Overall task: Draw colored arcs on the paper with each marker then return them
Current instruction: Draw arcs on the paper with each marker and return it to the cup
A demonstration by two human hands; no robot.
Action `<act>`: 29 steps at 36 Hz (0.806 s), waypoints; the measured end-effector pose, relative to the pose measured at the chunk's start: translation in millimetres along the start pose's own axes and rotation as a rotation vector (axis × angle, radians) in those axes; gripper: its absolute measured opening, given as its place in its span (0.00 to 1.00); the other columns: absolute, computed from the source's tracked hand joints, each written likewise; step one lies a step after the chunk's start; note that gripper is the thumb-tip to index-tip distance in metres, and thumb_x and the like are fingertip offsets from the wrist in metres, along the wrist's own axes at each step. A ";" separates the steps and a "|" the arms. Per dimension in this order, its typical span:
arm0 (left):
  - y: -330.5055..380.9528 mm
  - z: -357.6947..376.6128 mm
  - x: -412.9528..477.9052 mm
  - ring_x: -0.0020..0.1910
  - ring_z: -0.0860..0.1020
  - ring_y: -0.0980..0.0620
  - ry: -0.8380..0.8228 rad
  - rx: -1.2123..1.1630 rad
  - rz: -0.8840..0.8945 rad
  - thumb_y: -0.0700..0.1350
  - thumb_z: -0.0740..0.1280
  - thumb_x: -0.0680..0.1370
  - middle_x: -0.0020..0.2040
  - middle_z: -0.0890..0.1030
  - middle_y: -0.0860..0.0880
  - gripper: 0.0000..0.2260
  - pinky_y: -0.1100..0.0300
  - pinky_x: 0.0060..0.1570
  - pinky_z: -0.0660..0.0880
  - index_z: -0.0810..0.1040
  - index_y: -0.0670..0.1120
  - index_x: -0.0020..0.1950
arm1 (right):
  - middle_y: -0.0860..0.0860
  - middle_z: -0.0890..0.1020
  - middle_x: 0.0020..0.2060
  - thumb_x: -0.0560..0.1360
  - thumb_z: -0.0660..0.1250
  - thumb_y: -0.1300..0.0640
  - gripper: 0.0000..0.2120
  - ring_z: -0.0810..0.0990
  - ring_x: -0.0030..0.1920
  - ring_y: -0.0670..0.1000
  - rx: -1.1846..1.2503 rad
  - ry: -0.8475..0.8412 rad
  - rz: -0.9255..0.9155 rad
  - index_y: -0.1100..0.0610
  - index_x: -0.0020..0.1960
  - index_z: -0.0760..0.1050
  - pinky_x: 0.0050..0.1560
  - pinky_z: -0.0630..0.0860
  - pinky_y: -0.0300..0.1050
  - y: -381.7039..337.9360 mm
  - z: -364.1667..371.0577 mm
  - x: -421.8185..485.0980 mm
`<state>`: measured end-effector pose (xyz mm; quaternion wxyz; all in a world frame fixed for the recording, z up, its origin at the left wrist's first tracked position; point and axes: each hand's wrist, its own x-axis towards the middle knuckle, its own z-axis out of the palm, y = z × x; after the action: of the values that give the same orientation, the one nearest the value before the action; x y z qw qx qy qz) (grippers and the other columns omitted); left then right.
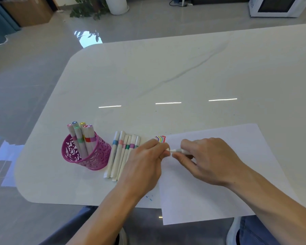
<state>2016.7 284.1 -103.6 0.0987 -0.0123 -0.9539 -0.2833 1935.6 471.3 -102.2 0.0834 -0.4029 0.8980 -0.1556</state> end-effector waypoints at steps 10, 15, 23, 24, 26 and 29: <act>-17.8 -7.8 3.8 0.41 0.73 0.58 0.057 0.045 -0.139 0.45 0.71 0.78 0.45 0.81 0.58 0.04 0.74 0.43 0.65 0.84 0.52 0.51 | 0.43 0.79 0.35 0.85 0.53 0.45 0.13 0.77 0.40 0.47 0.435 0.092 0.240 0.47 0.56 0.76 0.41 0.72 0.41 13.3 -7.4 0.1; -21.4 -0.5 1.3 0.56 0.76 0.54 -0.021 0.089 -0.112 0.44 0.75 0.75 0.55 0.83 0.55 0.05 0.80 0.57 0.57 0.86 0.49 0.51 | 0.43 0.82 0.48 0.87 0.57 0.55 0.16 0.78 0.38 0.43 0.636 0.118 0.237 0.34 0.67 0.67 0.39 0.73 0.33 13.2 1.1 4.9; -31.2 8.9 -2.7 0.71 0.71 0.52 -0.125 0.094 -0.081 0.47 0.73 0.76 0.72 0.74 0.52 0.04 0.57 0.68 0.67 0.84 0.52 0.50 | 0.52 0.86 0.47 0.83 0.55 0.69 0.21 0.85 0.42 0.56 1.086 0.113 0.320 0.50 0.54 0.83 0.42 0.81 0.46 9.2 8.4 20.2; -31.6 9.7 -3.1 0.71 0.70 0.52 -0.125 0.084 -0.086 0.47 0.73 0.76 0.72 0.74 0.52 0.04 0.55 0.68 0.68 0.84 0.52 0.50 | 0.53 0.86 0.46 0.82 0.57 0.71 0.21 0.86 0.44 0.55 1.086 0.109 0.314 0.51 0.55 0.83 0.44 0.82 0.44 9.3 9.8 21.8; -32.8 10.5 -3.3 0.72 0.69 0.53 -0.124 0.062 -0.091 0.47 0.73 0.77 0.71 0.74 0.52 0.04 0.53 0.68 0.68 0.83 0.53 0.51 | 0.50 0.87 0.45 0.79 0.63 0.71 0.19 0.87 0.47 0.53 1.041 0.112 0.287 0.50 0.56 0.83 0.46 0.83 0.41 10.1 13.5 24.8; -34.0 11.4 -3.4 0.72 0.69 0.53 -0.125 0.058 -0.074 0.48 0.72 0.77 0.69 0.76 0.52 0.04 0.54 0.68 0.68 0.83 0.53 0.51 | 0.49 0.86 0.42 0.77 0.76 0.60 0.11 0.85 0.45 0.55 1.008 0.133 0.283 0.46 0.54 0.81 0.47 0.82 0.43 10.3 21.5 28.2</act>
<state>2015.2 261.9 -131.9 0.0287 0.0081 -0.9658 -0.2576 1915.7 452.0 -126.5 0.2301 -0.1769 0.7607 -0.5807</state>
